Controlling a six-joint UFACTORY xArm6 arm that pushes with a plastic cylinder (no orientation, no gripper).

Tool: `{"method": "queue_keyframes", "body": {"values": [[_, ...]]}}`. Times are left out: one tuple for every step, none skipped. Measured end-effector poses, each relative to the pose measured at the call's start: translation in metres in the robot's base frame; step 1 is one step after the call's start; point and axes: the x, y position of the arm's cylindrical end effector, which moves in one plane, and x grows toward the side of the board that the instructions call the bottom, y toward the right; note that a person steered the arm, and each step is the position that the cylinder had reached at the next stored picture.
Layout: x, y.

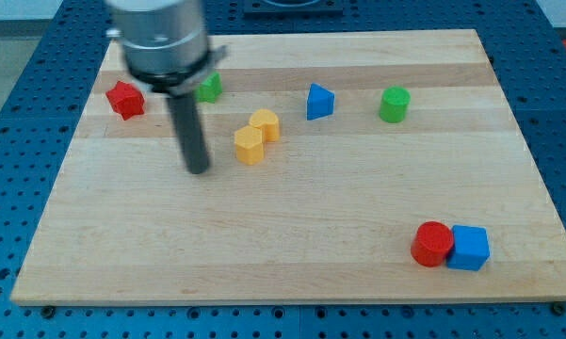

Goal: Move the yellow hexagon bottom right to the yellow heart

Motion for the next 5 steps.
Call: {"method": "queue_keyframes", "body": {"values": [[-0.019,-0.044],[-0.052,-0.004],[-0.043,0.073],[-0.013,0.15],[-0.004,0.179]]}}
